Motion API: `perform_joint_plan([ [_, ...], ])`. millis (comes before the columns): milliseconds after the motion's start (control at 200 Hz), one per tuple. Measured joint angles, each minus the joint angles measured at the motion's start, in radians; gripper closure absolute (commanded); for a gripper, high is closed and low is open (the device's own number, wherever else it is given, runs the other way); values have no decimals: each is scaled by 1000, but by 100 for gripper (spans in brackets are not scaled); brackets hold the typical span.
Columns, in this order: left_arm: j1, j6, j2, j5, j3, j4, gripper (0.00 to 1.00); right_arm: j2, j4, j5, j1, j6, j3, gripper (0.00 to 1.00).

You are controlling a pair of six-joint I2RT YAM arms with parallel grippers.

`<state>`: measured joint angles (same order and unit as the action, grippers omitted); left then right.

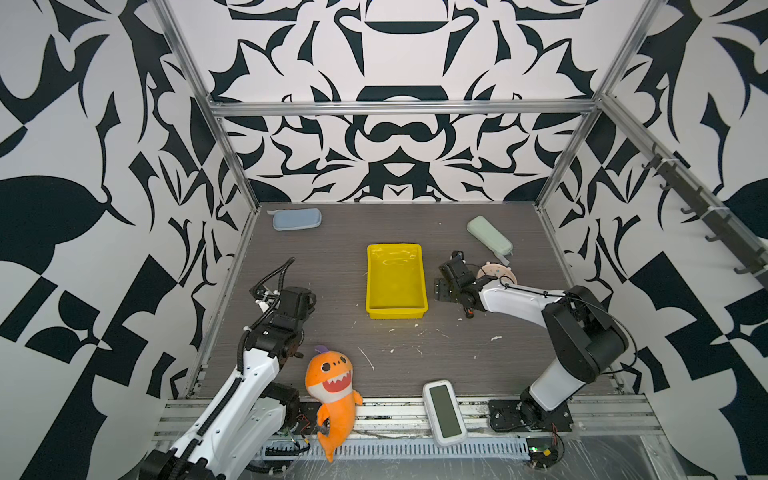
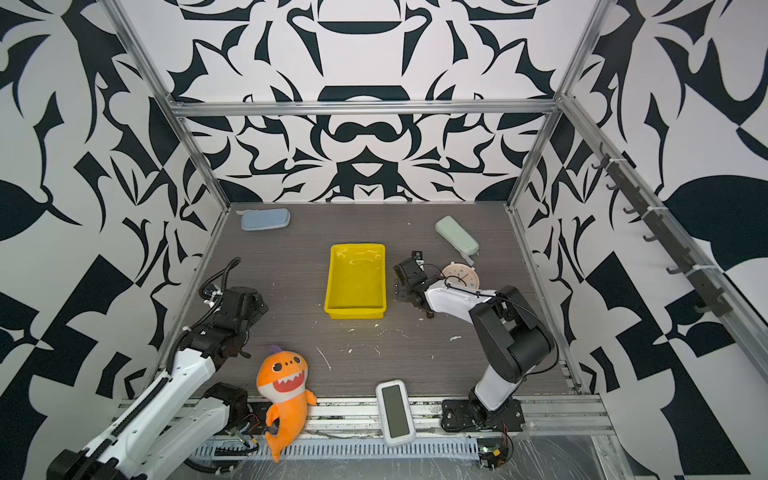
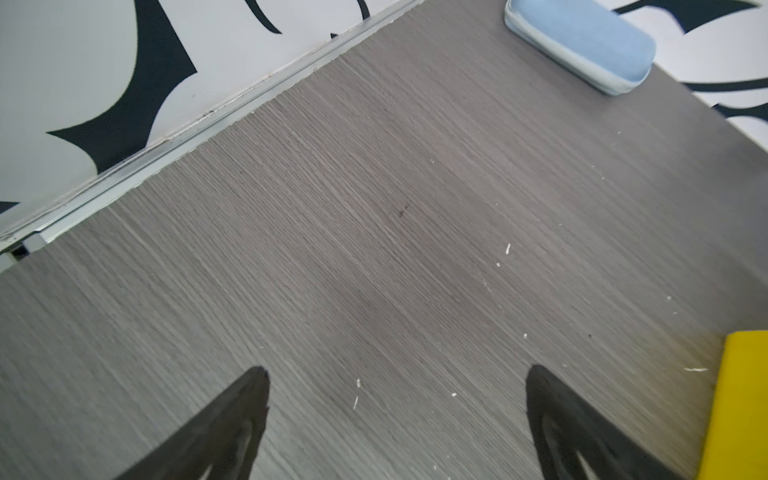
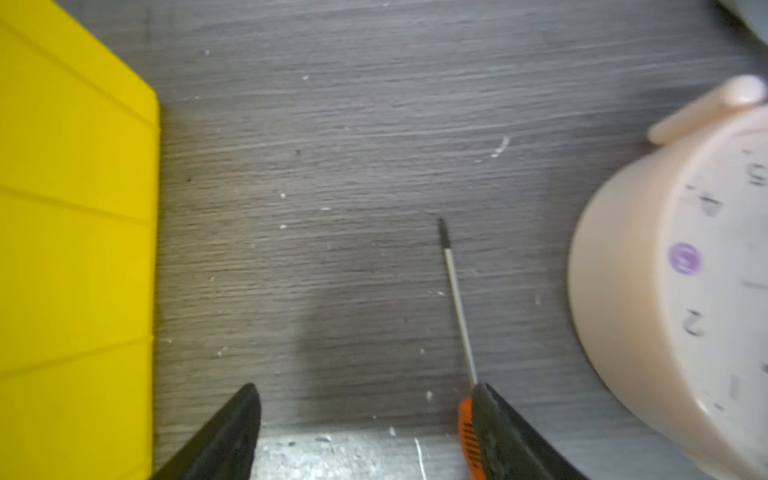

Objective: Put the screwdriver in the bin
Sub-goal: 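Lower the right gripper over the screwdriver handle and align with it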

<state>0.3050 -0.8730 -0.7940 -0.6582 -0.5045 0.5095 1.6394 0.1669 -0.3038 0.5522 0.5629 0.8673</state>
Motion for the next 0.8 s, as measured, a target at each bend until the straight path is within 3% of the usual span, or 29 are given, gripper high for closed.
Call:
perform_joint_plan([
  [140, 0, -7, 40, 0, 6, 0, 1, -51, 41, -80, 0, 19, -4, 23],
  [260, 0, -11, 59, 0, 14, 0, 1, -68, 56, -122, -1, 49, -5, 32],
  [630, 0, -31, 66, -5, 16, 8, 0, 39, 101, -97, -22, 146, -2, 47],
  [800, 0, -29, 70, -7, 21, 7, 0, 76, 122, -91, -30, 159, 36, 83],
])
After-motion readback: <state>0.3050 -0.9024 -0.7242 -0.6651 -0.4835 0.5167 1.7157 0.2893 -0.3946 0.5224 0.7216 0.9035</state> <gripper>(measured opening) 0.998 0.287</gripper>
